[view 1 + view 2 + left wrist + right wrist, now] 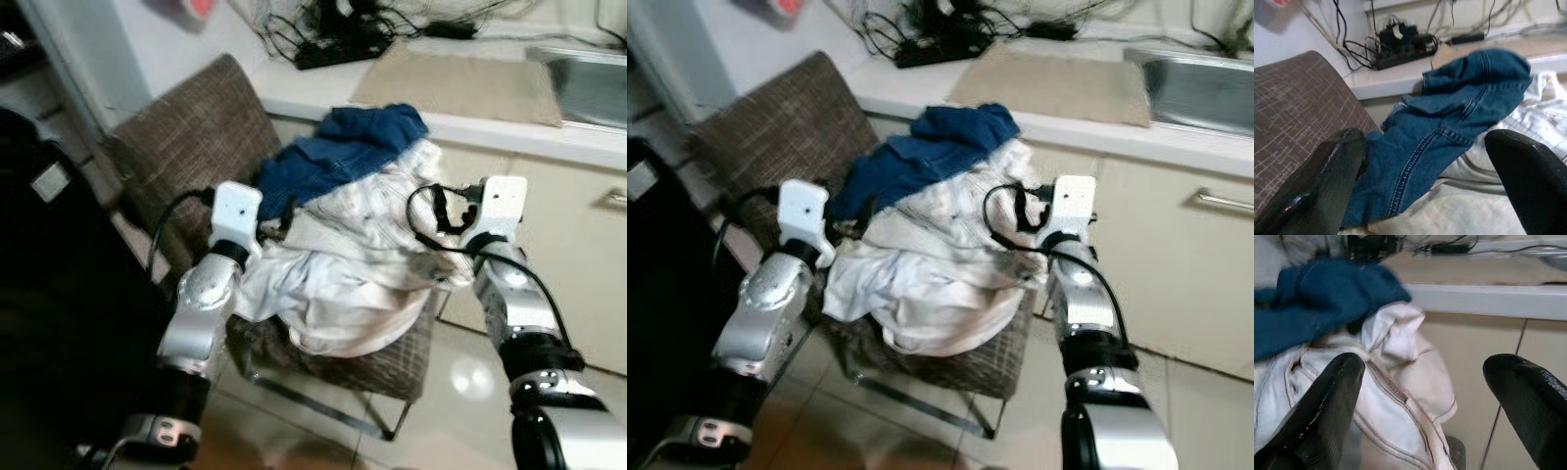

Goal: Clothes washing

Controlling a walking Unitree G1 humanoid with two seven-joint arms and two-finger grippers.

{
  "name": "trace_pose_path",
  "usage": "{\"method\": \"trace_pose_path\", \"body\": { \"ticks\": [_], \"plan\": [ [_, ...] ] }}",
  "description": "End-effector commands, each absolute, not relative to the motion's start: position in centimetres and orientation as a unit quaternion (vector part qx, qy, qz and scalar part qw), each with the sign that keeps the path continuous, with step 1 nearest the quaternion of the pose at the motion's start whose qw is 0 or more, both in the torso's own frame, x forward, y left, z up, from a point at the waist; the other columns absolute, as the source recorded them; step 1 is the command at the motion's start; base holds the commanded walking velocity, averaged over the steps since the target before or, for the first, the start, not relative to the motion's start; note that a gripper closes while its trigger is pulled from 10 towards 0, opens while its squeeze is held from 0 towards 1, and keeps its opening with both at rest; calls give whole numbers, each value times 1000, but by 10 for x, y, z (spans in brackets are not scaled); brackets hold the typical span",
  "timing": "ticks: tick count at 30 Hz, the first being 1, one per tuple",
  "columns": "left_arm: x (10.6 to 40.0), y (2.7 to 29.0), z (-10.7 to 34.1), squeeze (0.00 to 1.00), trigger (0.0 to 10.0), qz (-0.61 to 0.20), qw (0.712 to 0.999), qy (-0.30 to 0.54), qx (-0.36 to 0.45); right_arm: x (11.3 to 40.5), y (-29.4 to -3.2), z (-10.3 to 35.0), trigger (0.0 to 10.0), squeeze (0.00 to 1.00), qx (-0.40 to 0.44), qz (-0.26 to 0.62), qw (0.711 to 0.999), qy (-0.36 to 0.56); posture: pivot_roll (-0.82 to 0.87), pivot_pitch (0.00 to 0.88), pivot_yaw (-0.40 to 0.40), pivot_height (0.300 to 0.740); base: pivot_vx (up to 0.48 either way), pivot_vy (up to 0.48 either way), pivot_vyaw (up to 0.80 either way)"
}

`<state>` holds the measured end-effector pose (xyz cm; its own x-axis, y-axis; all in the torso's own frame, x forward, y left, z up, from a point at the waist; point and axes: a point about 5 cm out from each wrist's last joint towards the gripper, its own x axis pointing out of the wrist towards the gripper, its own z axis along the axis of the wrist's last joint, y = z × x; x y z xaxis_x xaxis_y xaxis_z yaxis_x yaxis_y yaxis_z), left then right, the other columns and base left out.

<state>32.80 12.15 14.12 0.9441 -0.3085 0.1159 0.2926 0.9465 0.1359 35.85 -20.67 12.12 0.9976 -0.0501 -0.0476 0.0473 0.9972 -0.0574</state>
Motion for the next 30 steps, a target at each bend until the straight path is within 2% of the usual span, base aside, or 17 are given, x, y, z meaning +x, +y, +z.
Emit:
{"method": "trace_pose_path", "body": {
  "ticks": [1, 4, 5, 6, 11, 18, 24, 30],
  "plan": [
    [328, 122, 142, 0, 10000, -155, 984, -65, 64, 360, -206, 117, 10000, 0, -37, -13, 998, 47, -167, 1, 34, 740, 0, 0, 0],
    [326, 125, 145, 0, 10000, -154, 983, -68, 69, 359, -205, 108, 10000, 0, -85, 49, 990, 104, -152, 4, 31, 740, 0, 0, 0],
    [325, 129, 148, 0, 10000, -152, 983, -72, 78, 357, -210, 118, 10000, 0, -142, 85, 981, 106, -152, 4, 31, 740, 0, 0, 0],
    [324, 130, 151, 0, 10000, -151, 982, -76, 80, 354, -214, 124, 10000, 0, -162, 98, 976, 107, -152, 4, 31, 740, 0, 0, 0],
    [319, 131, 160, 0, 10000, -148, 981, -94, 78, 332, -232, 149, 10000, 0, -206, 128, 965, 96, -136, 16, 6, 740, 0, 0, 0],
    [318, 125, 160, 0, 10000, -156, 981, -93, 71, 314, -248, 150, 10000, 0, -191, 144, 963, 123, -189, 18, 14, 740, 0, 0, 0],
    [318, 117, 161, 0, 10000, -174, 978, -89, 68, 305, -252, 127, 10000, 0, -155, 138, 962, 176, -201, 33, 34, 740, 0, 0, 0],
    [312, 123, 160, 0, 10000, -178, 978, -79, 74, 307, -260, 101, 10000, 0, -184, 110, 952, 216, -166, 80, 45, 740, 0, 0, 0]
  ]
}}
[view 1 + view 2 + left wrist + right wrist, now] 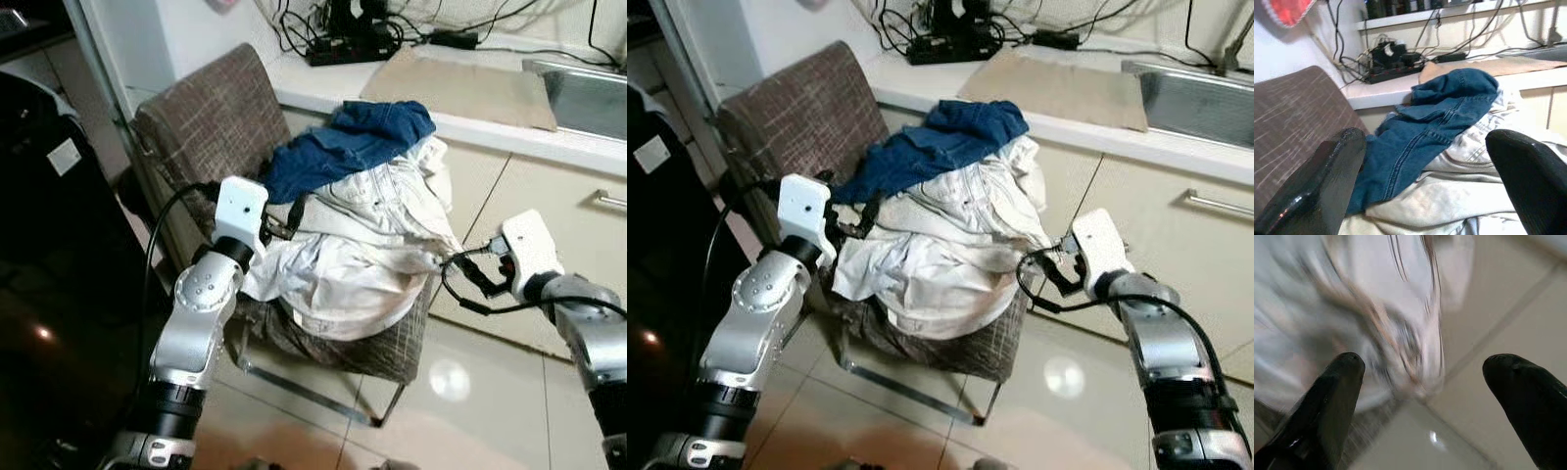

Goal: Clothes washing

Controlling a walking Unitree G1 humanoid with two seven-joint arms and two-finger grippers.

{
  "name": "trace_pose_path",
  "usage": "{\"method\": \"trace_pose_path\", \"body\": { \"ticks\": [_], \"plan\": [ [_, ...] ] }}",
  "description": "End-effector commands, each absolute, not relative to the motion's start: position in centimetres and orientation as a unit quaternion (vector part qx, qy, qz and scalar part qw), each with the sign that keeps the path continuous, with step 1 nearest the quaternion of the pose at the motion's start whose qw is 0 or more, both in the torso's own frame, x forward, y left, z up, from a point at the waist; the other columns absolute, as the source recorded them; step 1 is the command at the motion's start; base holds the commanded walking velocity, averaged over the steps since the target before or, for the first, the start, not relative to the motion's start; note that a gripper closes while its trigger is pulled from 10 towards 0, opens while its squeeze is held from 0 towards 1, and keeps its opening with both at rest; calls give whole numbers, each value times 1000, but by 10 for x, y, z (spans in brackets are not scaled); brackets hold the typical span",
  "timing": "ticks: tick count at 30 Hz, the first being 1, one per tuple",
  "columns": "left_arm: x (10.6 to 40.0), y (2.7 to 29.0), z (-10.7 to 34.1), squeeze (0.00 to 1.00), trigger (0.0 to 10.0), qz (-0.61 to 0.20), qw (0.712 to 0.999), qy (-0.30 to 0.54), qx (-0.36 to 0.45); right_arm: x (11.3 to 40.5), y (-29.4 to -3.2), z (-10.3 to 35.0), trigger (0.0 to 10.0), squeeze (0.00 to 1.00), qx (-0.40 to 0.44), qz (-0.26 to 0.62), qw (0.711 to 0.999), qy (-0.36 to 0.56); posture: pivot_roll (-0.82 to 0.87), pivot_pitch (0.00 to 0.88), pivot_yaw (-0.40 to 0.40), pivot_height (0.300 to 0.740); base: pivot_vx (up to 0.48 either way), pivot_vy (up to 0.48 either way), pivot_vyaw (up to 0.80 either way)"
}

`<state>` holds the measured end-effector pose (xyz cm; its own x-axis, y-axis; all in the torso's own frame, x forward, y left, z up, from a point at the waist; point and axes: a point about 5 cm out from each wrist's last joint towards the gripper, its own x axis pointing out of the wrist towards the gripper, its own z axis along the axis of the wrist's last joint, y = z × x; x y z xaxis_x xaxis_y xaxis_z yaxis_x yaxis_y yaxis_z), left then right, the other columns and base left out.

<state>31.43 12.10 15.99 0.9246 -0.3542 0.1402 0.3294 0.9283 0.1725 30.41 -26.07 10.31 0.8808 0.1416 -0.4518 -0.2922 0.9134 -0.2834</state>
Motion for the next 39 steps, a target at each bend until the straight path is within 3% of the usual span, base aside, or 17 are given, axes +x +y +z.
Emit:
{"method": "trace_pose_path", "body": {
  "ticks": [1, 10, 15, 22, 23, 24, 25, 28, 33, 39],
  "plan": [
    [310, 126, 160, 0, 10000, -176, 978, -76, 78, 308, -262, 97, 10000, 0, -188, 103, 952, 221, -148, 92, 46, 740, 0, 0, 0],
    [288, 154, 159, 0, 10000, -143, 983, -50, 99, 328, -254, 75, 10000, 0, -206, 82, 944, 243, -17, 155, 47, 740, 0, 0, 0],
    [282, 155, 162, 0, 10000, -134, 985, -47, 97, 348, -241, 91, 10000, 0, -262, 83, 941, 196, 15, 144, 26, 740, 0, 0, 0],
    [278, 154, 165, 0, 10000, -119, 988, -47, 88, 362, -232, 97, 10000, 0, -236, 37, 953, 188, 27, 131, 7, 740, 0, 0, 0],
    [277, 154, 165, 0, 10000, -119, 988, -46, 88, 362, -232, 95, 8627, 0, -223, 28, 955, 191, 27, 131, 7, 740, 0, 0, 0],
    [277, 154, 165, 0, 10000, -119, 988, -46, 88, 362, -232, 95, 8627, 0, -223, 28, 955, 191, 27, 131, 7, 740, 0, 0, 0],
    [276, 155, 165, 0, 10000, -118, 988, -44, 90, 362, -227, 90, 0, 0, -163, 12, 967, 198, 29, 132, 8, 740, 0, 0, 0],
    [275, 155, 166, 0, 10000, -118, 988, -43, 92, 362, -212, 84, 0, 0, -53, 13, 977, 205, 42, 134, 11, 740, 0, 0, 0],
    [275, 156, 167, 0, 10000, -117, 988, -41, 95, 362, -196, 78, 0, 0, 35, 17, 977, 208, 53, 134, 15, 740, 0, 0, 0],
    [275, 157, 170, 0, 10000, -114, 988, -40, 93, 362, -194, 77, 0, 0, 39, 15, 977, 207, 62, 141, 7, 740, 0, 0, 0]
  ]
}}
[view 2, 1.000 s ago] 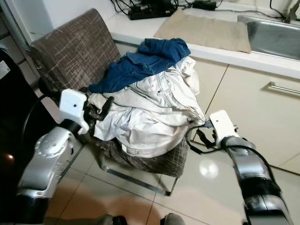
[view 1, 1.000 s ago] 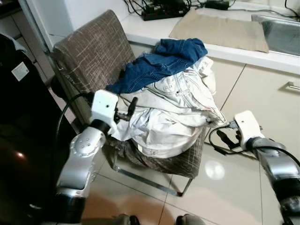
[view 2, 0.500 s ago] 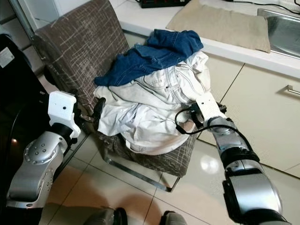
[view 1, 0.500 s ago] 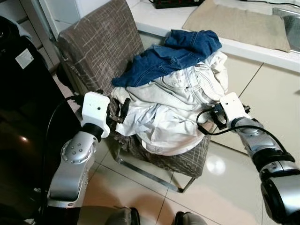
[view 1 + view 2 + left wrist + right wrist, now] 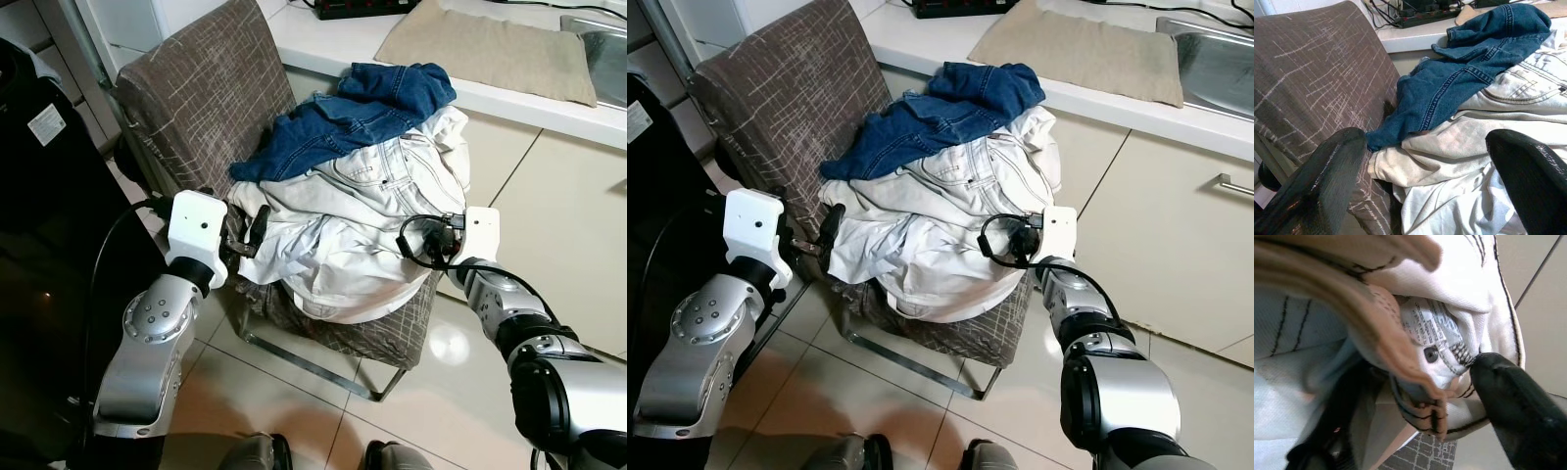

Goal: Clothes washing

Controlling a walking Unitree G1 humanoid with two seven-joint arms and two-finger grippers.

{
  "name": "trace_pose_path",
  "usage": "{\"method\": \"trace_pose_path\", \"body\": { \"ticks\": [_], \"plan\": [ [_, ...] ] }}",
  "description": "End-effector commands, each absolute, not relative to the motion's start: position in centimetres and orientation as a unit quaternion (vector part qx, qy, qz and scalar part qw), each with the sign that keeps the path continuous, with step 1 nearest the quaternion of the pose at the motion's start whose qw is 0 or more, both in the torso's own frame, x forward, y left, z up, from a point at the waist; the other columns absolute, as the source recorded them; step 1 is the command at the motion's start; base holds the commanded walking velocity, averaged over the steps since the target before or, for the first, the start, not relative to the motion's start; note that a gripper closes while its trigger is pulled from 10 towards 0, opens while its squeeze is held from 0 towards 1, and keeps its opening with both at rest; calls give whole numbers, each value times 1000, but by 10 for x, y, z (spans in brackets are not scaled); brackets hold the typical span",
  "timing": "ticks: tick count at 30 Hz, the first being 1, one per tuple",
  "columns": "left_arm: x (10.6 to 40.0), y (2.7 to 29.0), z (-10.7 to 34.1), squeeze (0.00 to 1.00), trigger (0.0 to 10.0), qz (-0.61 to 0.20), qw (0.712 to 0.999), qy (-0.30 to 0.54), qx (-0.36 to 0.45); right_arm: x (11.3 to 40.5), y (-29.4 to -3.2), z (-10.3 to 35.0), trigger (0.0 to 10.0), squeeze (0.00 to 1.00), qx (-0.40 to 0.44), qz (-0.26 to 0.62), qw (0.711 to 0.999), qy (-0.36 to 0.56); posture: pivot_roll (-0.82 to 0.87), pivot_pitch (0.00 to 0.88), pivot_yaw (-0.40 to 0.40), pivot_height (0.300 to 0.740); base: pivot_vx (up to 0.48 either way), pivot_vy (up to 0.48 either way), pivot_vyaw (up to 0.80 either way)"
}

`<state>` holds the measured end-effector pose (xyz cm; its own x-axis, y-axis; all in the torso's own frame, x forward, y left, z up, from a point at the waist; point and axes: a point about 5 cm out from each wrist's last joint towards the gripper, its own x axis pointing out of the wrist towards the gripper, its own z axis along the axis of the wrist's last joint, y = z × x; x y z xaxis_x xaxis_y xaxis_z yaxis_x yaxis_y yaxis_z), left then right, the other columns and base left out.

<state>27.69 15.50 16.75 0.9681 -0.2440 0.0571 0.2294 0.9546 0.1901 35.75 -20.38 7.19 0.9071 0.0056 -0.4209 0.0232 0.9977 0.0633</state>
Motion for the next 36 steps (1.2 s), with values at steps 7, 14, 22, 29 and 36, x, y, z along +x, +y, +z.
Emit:
{"method": "trace_pose_path", "body": {
  "ticks": [7, 14, 22, 29, 36],
  "plan": [
    [274, 156, 168, 0, 10000, -103, 993, -31, 56, 364, -193, 80, 0, 0, 18, 26, 978, 206, 64, 135, -2, 740, 0, 0, 0],
    [284, 158, 153, 0, 10000, -49, 998, 27, -26, 364, -184, 78, 0, 0, 5, 51, 977, 207, 43, 99, -16, 740, 0, 0, 0],
    [293, 144, 151, 0, 10000, -69, 997, 22, -9, 373, -173, 98, 0, 0, 3, 86, 985, 147, -19, 64, -24, 740, 0, 0, 0],
    [304, 128, 150, 0, 10000, -101, 994, 26, -12, 382, -172, 126, 0, 0, 32, 98, 992, 76, -74, 43, -4, 740, 0, 0, 0],
    [312, 121, 153, 0, 10000, -112, 993, 18, -13, 395, -163, 186, 0, 0, 61, 157, 986, -20, -96, 17, 1, 740, 0, 0, 0]
  ]
}}
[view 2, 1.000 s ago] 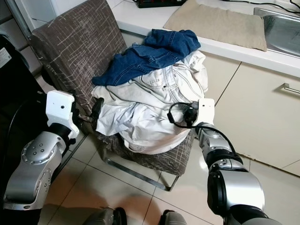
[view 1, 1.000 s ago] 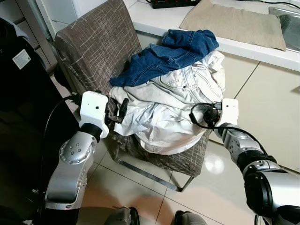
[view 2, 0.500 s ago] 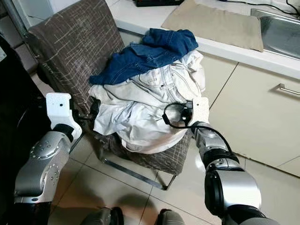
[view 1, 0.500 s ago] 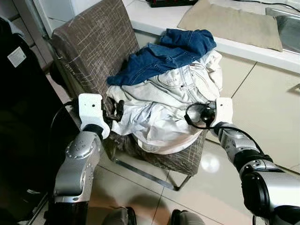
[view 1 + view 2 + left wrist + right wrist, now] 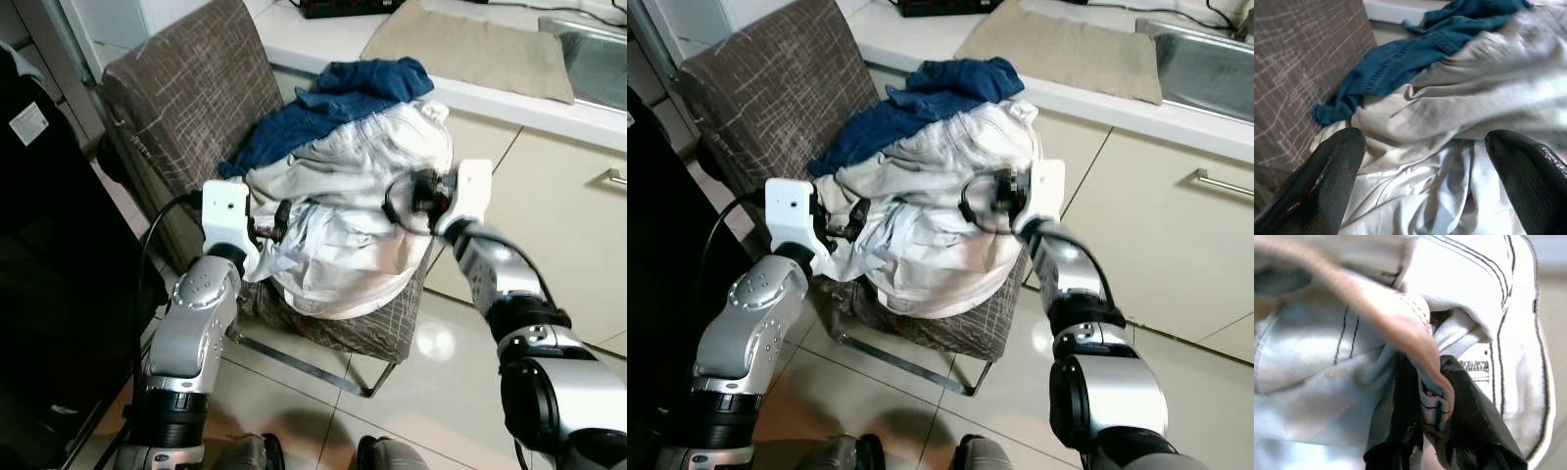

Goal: Clothes washing

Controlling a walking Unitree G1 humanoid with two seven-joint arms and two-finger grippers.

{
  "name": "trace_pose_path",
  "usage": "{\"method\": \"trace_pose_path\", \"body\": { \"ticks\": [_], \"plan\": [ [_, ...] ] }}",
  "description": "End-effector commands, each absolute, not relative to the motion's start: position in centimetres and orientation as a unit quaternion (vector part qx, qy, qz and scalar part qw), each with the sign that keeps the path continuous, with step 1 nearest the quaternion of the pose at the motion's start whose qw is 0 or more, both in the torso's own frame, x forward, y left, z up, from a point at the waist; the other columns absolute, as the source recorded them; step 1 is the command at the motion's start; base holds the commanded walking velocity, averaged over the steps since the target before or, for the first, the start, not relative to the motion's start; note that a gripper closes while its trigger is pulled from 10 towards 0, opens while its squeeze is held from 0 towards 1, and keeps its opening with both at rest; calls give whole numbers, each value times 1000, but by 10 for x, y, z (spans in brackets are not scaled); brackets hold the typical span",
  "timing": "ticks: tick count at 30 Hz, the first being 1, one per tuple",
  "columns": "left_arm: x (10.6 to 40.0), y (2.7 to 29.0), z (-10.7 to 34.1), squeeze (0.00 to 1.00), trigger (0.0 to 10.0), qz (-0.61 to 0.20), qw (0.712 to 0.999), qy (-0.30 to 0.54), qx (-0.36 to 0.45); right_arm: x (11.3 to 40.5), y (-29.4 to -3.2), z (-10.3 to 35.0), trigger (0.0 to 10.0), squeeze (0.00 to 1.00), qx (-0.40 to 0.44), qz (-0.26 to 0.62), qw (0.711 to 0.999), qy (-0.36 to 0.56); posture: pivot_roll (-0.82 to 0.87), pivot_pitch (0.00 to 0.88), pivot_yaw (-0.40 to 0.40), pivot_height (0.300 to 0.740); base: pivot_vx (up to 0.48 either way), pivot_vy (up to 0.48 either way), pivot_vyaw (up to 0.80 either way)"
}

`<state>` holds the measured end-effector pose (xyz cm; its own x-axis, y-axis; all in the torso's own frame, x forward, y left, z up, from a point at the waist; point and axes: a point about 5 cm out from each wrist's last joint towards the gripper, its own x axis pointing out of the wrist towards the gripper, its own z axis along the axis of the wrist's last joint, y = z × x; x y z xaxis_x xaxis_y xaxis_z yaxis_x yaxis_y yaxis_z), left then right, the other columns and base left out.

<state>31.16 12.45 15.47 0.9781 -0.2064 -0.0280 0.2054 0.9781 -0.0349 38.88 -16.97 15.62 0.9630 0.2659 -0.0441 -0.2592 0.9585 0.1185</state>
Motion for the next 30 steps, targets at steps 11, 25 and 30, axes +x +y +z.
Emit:
{"method": "trace_pose_path", "body": {
  "ticks": [11, 25, 30],
  "plan": [
    [318, 120, 152, 0, 10000, -114, 993, 10, -11, 387, -181, 277, 0, 0, 35, 263, 957, -115, -90, 0, -21, 740, 0, 0, 0],
    [323, 115, 152, 0, 10000, -124, 992, 2, -10, 374, -193, 370, 0, 0, 0, 244, 940, -239, -98, 0, -23, 740, 0, 0, 0],
    [324, 116, 153, 0, 10000, -118, 993, -1, -9, 368, -189, 399, 0, 0, 63, 230, 923, -303, -92, 0, -27, 740, 0, 0, 0]
  ]
}}
